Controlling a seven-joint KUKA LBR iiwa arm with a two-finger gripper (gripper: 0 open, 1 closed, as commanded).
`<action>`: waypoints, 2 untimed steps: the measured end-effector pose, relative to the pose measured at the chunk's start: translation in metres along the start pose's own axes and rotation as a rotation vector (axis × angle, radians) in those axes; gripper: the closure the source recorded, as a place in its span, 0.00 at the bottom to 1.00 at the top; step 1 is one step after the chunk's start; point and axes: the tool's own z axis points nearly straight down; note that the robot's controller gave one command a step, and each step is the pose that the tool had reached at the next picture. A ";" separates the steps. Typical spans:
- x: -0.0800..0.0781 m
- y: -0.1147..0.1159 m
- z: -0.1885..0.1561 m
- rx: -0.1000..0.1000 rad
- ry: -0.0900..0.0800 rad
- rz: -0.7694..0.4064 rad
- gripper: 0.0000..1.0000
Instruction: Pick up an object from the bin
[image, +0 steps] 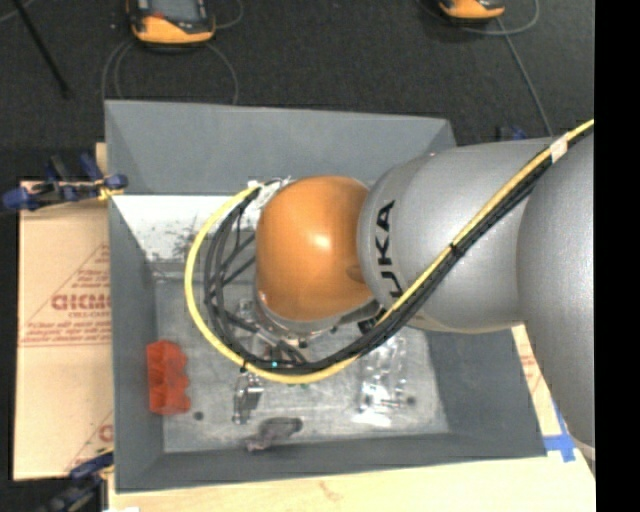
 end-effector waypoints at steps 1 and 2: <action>0.015 -0.061 0.029 0.003 -0.003 -0.102 0.00; 0.012 -0.094 0.111 0.000 -0.010 -0.131 0.00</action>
Offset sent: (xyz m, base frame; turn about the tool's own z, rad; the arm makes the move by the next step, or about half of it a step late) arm -0.0147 -0.0575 -0.0278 -0.1056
